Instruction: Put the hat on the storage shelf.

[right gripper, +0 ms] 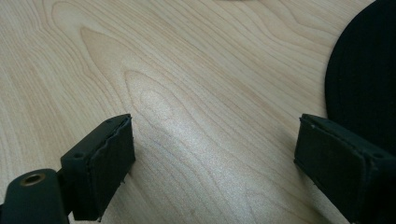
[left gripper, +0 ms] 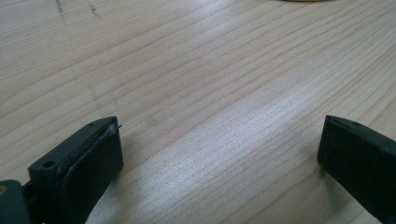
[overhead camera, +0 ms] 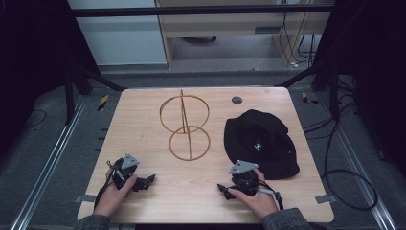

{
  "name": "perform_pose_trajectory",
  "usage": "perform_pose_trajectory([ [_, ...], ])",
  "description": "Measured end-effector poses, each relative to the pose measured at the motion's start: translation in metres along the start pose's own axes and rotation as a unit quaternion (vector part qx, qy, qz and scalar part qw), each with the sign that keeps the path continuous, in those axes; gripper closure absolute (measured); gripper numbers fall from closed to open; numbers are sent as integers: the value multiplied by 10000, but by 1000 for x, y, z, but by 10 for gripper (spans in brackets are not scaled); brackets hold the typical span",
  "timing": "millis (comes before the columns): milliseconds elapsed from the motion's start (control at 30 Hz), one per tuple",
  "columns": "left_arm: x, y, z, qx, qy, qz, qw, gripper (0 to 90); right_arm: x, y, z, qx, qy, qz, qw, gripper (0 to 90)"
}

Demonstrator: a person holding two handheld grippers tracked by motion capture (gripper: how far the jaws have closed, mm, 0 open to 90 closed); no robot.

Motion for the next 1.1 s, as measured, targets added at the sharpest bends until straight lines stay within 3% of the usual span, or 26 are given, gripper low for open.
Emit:
perform_pose_trajectory([
  [467, 0, -1, 0, -4, -9, -26, 10000, 0, 0, 0, 0, 15, 2, 13, 10000, 121],
  [667, 0, -1, 0, -6, -11, -32, 10000, 0, 0, -2, -1, -59, -68, 169, 9998, 120],
  [733, 0, -1, 0, -10, -10, -14, 10000, 0, -1, -2, -2, -61, -10, 199, 9998, 121],
  [767, 0, -1, 0, -8, -11, -18, 10000, 0, -4, -4, -4, -147, 145, 322, 9993, 134],
  [833, 0, -1, 0, -8, -11, -16, 10000, 0, -8, -7, -9, -259, 154, 427, 9986, 133],
  [933, 0, -1, 0, -2, -9, -13, 10000, 0, -14, -10, -15, -218, 246, 254, 9991, 128],
  [1067, 0, -1, 0, -1, -8, -14, 10000, 0, -33, -14, -35, -174, 333, -22, 9993, 116],
  [1100, 0, -1, 0, -2, -9, -13, 10000, 0, -44, -18, -46, -98, 396, -191, 9990, 113],
])
Point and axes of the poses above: each handheld gripper's, and its own axes: z roughly forward along the jaws, x roughly out of its underside, y roughly to its left, the point moved 2 cm from there along z, roughly forward along the jaws, and after that the axes turned 3 degrees about -x, right-handed, at the moved point
